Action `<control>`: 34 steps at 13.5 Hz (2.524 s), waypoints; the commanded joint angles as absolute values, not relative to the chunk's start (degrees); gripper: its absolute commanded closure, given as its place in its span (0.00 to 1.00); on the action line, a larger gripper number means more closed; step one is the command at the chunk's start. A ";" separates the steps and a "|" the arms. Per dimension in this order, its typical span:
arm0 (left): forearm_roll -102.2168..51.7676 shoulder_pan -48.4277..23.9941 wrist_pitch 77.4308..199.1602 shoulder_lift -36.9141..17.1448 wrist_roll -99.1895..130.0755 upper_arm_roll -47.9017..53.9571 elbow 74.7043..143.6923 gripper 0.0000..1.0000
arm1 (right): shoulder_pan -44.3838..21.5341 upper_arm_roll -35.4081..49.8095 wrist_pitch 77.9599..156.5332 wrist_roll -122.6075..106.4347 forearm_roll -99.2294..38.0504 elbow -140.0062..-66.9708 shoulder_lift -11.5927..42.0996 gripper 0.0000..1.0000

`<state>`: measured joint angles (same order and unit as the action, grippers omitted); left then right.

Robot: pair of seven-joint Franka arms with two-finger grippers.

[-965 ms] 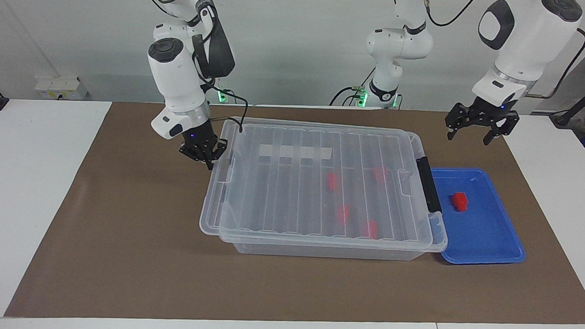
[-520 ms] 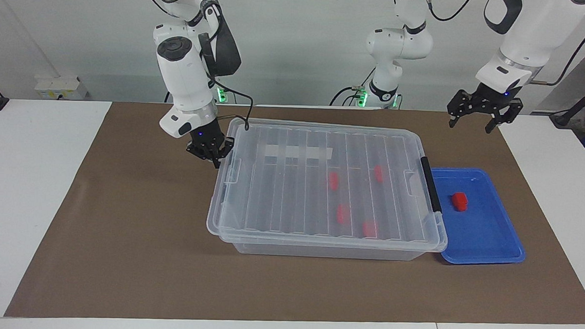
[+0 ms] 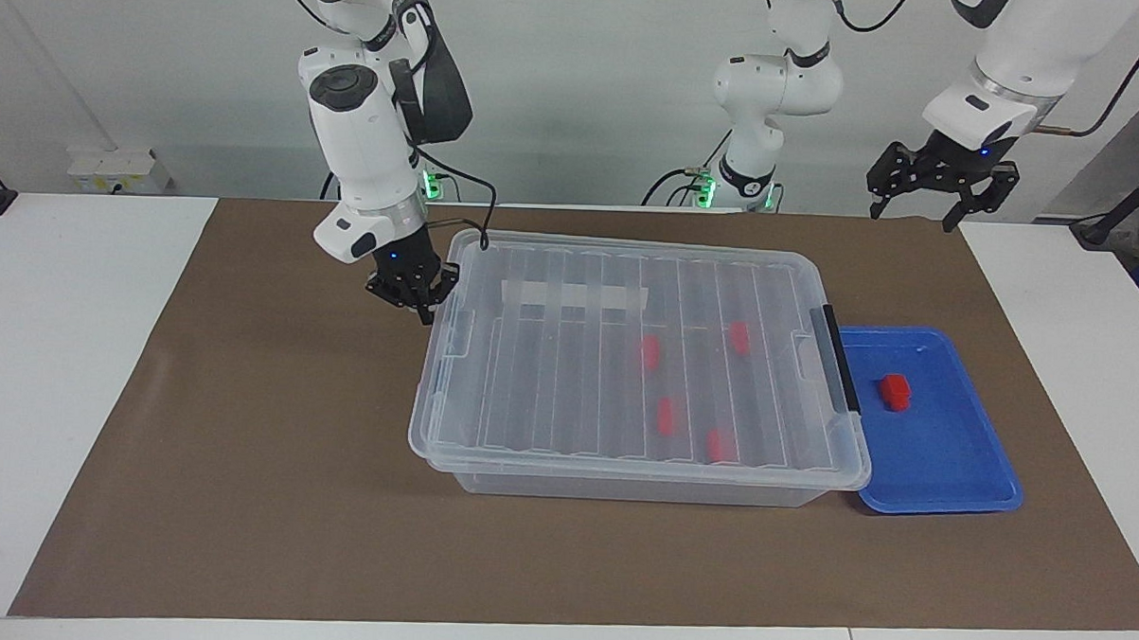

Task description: Place red block in blue tray from box

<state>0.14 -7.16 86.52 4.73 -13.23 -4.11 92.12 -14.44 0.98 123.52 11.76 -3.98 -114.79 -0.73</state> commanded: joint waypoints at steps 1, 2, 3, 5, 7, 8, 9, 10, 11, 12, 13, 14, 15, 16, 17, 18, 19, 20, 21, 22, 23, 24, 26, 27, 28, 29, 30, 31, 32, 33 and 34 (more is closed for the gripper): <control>1.06 -7.29 85.43 4.83 -12.83 -4.22 92.02 0.00 | -11.09 0.79 119.37 14.14 -1.95 -115.49 -4.12 1.00; 1.14 -7.21 85.34 4.75 -12.83 -4.22 92.02 0.00 | -10.20 0.79 117.79 15.02 1.02 -115.49 -4.65 0.93; 1.06 -7.03 85.34 4.75 -12.83 -4.13 92.11 0.00 | -9.50 0.79 116.29 15.81 3.49 -115.14 -4.83 0.25; 1.05 -6.59 85.34 4.75 -12.83 -4.13 92.11 0.00 | -6.70 0.88 114.71 17.49 4.13 -114.27 -5.36 0.00; 1.05 -6.50 85.34 4.75 -12.83 -4.22 92.11 0.00 | -4.49 0.97 108.40 17.23 3.52 -109.10 -5.01 0.00; 1.05 -6.50 85.34 4.75 -12.83 -4.13 92.11 0.00 | -4.13 0.88 106.46 17.05 3.34 -107.16 -5.01 0.00; 1.05 -6.59 85.34 4.75 -12.83 -4.13 92.11 0.00 | -3.96 0.70 105.48 16.88 2.90 -105.92 -5.27 0.00; 1.05 -6.59 85.34 4.75 -12.83 -4.13 92.11 0.00 | -3.26 0.62 104.77 16.96 2.03 -104.17 -5.27 0.00; 1.05 -6.59 85.34 4.75 -12.83 -4.13 92.11 0.00 | -2.64 0.62 102.24 16.96 1.93 -101.37 -4.49 0.00; 1.05 -6.50 85.34 4.75 -12.83 -4.13 92.11 0.00 | -2.38 0.62 99.87 16.96 1.93 -98.03 -3.35 0.00; 1.05 -6.50 85.34 4.75 -12.83 -4.13 92.11 0.00 | -2.20 0.53 97.84 16.88 2.02 -95.04 -2.21 0.00; 1.05 -6.50 85.34 4.75 -12.83 -4.13 92.11 0.00 | -1.50 0.27 95.13 16.79 1.93 -92.05 -1.33 0.00; 1.05 -6.59 85.34 4.75 -12.83 -4.13 92.11 0.00 | -1.06 0.35 93.62 16.09 1.93 -89.93 -0.27 0.00; 1.05 -6.59 85.34 4.75 -12.83 -4.13 92.11 0.00 | -0.88 0.35 91.86 15.21 1.85 -88.26 0.17 0.00; 1.05 -6.59 85.34 4.75 -12.83 -4.13 92.11 0.00 | -0.62 0.35 90.28 14.34 1.85 -86.50 1.05 0.00; 1.05 -6.50 85.34 4.75 -12.83 -4.13 92.11 0.00 | -0.53 0.26 88.52 13.89 1.76 -85.09 1.66 0.00; 1.05 -6.50 85.34 4.75 -12.83 -4.13 92.11 0.00 | -0.09 0.26 87.29 13.45 0.97 -84.64 1.84 0.00; 1.05 -6.50 85.34 4.75 -12.83 -4.13 92.11 0.00 | 0.61 0.18 86.32 12.40 -0.43 -84.90 1.85 0.00; 1.05 -6.50 85.34 4.75 -12.83 -4.13 92.11 0.00 | 0.62 0.18 85.26 9.87 -0.70 -85.77 1.24 0.00; 1.05 -6.59 85.34 4.75 -12.83 -4.13 92.11 0.00 | 0.53 0.18 85.08 8.80 -0.70 -86.91 0.62 0.00; 1.05 -6.50 85.34 4.75 -12.83 -4.13 92.11 0.00 | 0.53 0.18 85.17 8.79 -0.70 -87.53 0.09 0.00; 1.05 -6.50 85.34 4.75 -12.83 -4.13 92.11 0.00 | 0.44 0.18 85.25 8.79 -0.70 -87.63 0.09 0.00; 1.14 -6.59 85.34 4.75 -12.83 -4.13 92.11 0.00 | -0.17 0.35 85.69 9.14 -0.62 -88.24 0.00 0.00; 1.06 -6.59 85.34 4.75 -12.83 -4.13 92.11 0.00 | -0.18 0.35 85.87 9.14 -0.62 -88.24 0.00 0.00; 1.05 -6.50 85.34 4.75 -12.83 -4.13 92.11 0.00 | -0.26 0.44 85.96 9.14 0.17 -88.24 0.00 0.00; 1.05 -6.59 85.34 4.75 -12.83 -4.22 92.20 0.00 | -0.26 0.53 85.96 9.31 0.26 -88.33 -0.09 0.00; 1.05 -6.50 85.34 4.75 -12.83 -4.13 92.11 0.00 | -0.26 0.53 85.96 9.40 0.26 -88.33 -0.09 0.00; 1.05 -6.50 85.34 4.75 -12.83 -4.13 92.11 0.00 | -0.26 0.53 85.96 9.40 0.26 -88.42 -0.09 0.00; 1.05 -6.59 85.34 4.75 -12.83 -4.13 92.11 0.00 | -0.26 0.53 85.96 9.40 0.26 -88.42 -0.09 0.00; 1.05 -6.50 85.34 4.75 -12.83 -4.13 92.11 0.00 | -0.26 0.61 85.96 9.40 0.26 -88.42 -0.09 0.00; 1.14 -6.50 85.34 4.75 -12.83 -4.13 92.11 0.00 | -0.26 0.62 85.96 9.40 0.26 -88.59 -0.17 0.00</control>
<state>0.15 -6.96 85.96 4.65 -13.23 -4.49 92.12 -0.53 0.29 85.66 10.36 0.34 -87.45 0.57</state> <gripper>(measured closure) 0.000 0.000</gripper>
